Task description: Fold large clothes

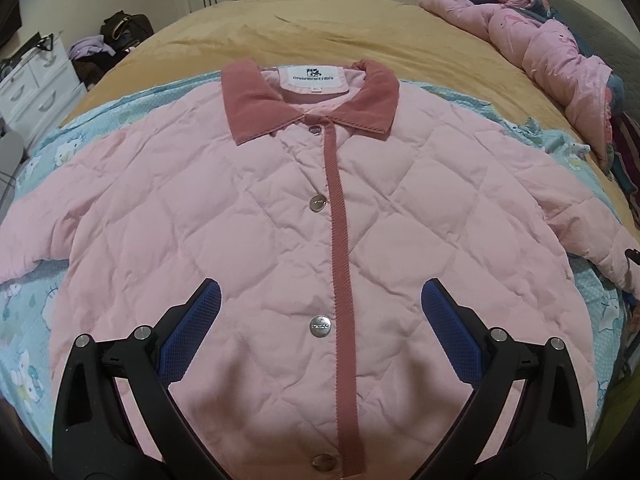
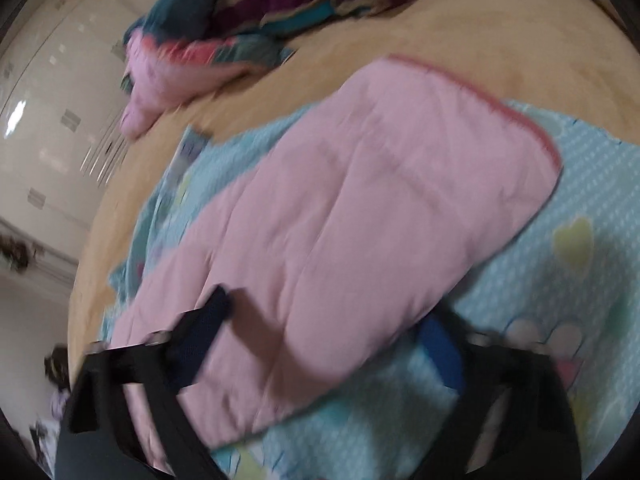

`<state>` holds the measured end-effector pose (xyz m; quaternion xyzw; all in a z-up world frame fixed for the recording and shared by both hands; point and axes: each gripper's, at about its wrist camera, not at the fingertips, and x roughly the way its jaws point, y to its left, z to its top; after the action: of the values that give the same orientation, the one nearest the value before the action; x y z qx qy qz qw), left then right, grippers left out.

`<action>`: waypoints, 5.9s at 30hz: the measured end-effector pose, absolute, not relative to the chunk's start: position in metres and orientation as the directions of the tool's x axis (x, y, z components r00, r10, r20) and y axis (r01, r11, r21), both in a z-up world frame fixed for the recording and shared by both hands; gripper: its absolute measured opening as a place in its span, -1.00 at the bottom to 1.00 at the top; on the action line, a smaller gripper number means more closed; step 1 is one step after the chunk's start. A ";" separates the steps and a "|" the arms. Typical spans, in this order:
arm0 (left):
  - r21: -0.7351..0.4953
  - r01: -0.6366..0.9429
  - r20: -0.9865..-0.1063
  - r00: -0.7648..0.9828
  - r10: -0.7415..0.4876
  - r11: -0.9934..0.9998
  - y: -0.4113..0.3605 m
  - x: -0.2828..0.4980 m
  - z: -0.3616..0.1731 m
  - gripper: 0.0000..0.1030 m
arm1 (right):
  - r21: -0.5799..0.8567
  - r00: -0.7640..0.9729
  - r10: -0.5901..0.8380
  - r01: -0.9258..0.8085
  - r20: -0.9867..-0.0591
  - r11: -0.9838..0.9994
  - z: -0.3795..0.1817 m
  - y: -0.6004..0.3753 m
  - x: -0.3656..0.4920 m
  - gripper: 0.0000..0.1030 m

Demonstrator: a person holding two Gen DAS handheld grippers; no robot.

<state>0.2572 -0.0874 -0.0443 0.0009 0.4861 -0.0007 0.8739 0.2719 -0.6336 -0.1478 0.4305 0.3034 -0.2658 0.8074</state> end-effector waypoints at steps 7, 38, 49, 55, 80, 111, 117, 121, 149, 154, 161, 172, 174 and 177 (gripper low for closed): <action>-0.006 -0.019 -0.846 0.534 0.005 1.000 -0.075 0.257 -0.033 0.82 | 0.601 0.778 -0.148 0.576 -0.610 0.553 -0.121 -0.641 0.269 -0.55; -0.165 -0.218 -0.753 0.658 0.020 0.962 0.053 0.232 0.041 0.82 | 0.386 0.956 0.142 -0.033 -0.256 0.922 0.089 -0.419 0.303 -0.68; -0.263 -0.226 -0.723 0.689 -0.037 0.938 0.083 0.239 0.037 0.82 | 0.293 0.916 0.276 -0.188 -0.293 0.937 0.079 -0.310 0.325 -0.68; -0.325 -0.224 -0.695 0.715 -0.071 0.919 0.089 0.247 0.033 0.82 | 0.261 0.866 0.349 -0.266 -0.357 0.928 0.053 -0.246 0.339 -0.68; -0.516 -0.098 -0.660 0.678 -0.323 0.851 0.096 0.269 -0.046 0.82 | 0.670 0.704 0.498 -0.041 -0.507 0.741 -0.094 -0.215 0.330 0.35; -0.821 -0.122 -0.489 0.655 -0.576 0.558 0.142 0.278 -0.084 0.82 | 0.083 0.518 0.477 -0.610 -0.710 0.788 -0.089 -0.043 0.275 0.03; -0.721 -0.107 -0.575 0.645 -0.504 0.685 0.118 0.281 -0.087 0.82 | 0.106 0.575 0.467 -0.550 -0.672 0.829 -0.068 -0.082 0.270 0.08; -0.620 -0.074 -0.631 0.638 -0.441 0.781 0.099 0.285 -0.086 0.21 | 0.132 0.613 0.427 -0.467 -0.665 0.875 -0.063 -0.122 0.277 0.08; -0.410 -0.059 -0.606 0.764 -0.223 0.910 0.124 0.289 -0.043 -0.87 | 0.101 0.712 0.125 -0.077 -0.691 0.992 -0.065 -0.248 0.377 0.10; -0.336 -0.107 -0.582 0.805 -0.117 0.936 0.128 0.273 -0.025 -0.87 | 0.103 0.680 0.113 -0.055 -0.724 0.993 -0.083 -0.249 0.386 0.14; -0.375 0.025 -0.633 0.723 -0.276 0.927 0.087 0.280 -0.035 -0.64 | 0.133 0.645 0.129 -0.042 -0.754 0.990 -0.100 -0.252 0.389 0.20; -0.296 0.019 -0.763 0.597 -0.248 0.955 0.069 0.300 -0.096 -0.45 | 0.093 0.598 0.098 -0.039 -0.795 0.995 -0.127 -0.249 0.399 0.26; -0.286 0.023 -0.762 0.601 -0.241 0.958 0.068 0.299 -0.097 -0.45 | 0.084 0.601 0.088 -0.035 -0.794 0.996 -0.132 -0.247 0.400 0.26; -0.299 0.027 -0.752 0.608 -0.254 0.954 0.069 0.295 -0.094 -0.45 | 0.074 0.610 0.078 -0.032 -0.789 0.997 -0.131 -0.245 0.399 0.27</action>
<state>0.2947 0.0693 -0.0944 -0.1299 0.4354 -0.0792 0.8873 0.3991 -0.2455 -0.1305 0.0260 0.4405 0.0306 0.8969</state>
